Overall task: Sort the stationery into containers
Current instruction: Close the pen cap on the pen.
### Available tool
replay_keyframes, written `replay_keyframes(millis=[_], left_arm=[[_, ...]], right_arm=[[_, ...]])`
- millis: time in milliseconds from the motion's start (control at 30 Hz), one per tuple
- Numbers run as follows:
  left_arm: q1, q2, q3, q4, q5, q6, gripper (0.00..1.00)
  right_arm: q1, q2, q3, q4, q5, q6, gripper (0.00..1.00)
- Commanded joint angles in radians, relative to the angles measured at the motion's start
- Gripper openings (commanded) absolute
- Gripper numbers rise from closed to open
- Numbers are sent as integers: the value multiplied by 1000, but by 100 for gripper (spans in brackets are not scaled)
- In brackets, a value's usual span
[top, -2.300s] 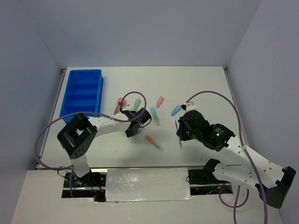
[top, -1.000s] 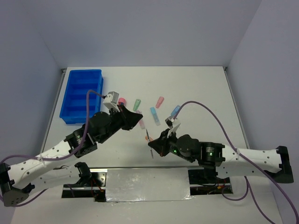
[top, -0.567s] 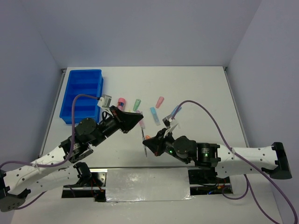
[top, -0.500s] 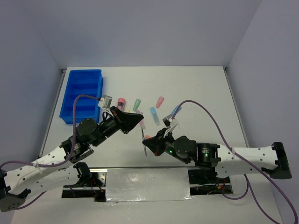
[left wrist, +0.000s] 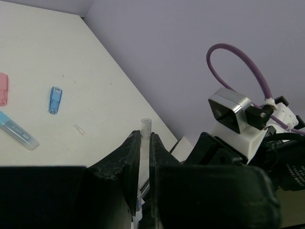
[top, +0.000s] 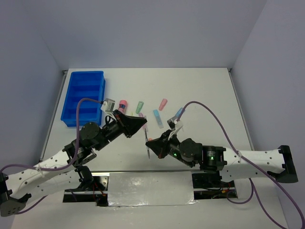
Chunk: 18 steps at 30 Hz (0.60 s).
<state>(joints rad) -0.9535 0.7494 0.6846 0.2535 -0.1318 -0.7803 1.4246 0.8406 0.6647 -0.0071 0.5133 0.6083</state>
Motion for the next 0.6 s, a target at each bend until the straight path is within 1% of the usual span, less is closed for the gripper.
replay_keyframes(millis=[0, 233, 567], left_arm=[[-2, -19, -13, 56, -3, 29, 0], [-2, -24, -31, 67, -12, 24, 0], [-1, -25, -48, 107, 26, 16, 0]], right_arm=[[10, -15, 55, 38, 28, -15, 0], [8, -23, 64, 30, 37, -24, 0], [8, -12, 82, -5, 73, -24, 0]])
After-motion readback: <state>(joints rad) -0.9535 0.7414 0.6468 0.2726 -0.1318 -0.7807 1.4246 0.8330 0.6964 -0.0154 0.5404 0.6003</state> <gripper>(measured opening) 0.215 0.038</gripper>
